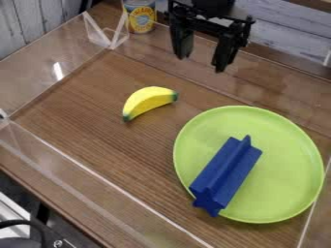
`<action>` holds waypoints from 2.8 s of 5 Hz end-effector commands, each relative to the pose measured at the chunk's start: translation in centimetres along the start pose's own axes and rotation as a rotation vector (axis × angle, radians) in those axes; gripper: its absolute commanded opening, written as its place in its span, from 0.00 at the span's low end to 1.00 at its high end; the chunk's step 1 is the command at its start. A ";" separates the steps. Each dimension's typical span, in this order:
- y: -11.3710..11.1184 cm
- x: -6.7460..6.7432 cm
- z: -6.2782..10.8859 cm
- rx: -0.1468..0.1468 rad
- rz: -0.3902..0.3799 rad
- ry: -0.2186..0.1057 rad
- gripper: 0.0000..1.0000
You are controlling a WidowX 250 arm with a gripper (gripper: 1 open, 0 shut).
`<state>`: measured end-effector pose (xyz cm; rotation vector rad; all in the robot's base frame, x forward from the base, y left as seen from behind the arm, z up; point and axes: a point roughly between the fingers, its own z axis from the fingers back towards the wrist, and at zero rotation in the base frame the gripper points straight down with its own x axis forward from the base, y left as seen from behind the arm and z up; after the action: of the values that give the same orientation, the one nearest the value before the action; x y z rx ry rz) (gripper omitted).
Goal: Put the banana in the green plate
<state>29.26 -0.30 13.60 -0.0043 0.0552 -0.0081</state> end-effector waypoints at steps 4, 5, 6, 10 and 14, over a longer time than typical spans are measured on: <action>4.2 0.8 -3.0 0.057 -0.331 -0.002 1.00; 5.1 0.9 -4.1 0.066 -0.367 -0.013 1.00; 5.9 1.0 -5.1 0.071 -0.397 -0.024 1.00; 8.1 0.8 -7.7 0.070 -0.406 -0.049 1.00; 8.4 0.5 -9.0 0.047 -0.397 -0.066 1.00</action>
<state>29.22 7.77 4.12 0.0259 0.0038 -0.4168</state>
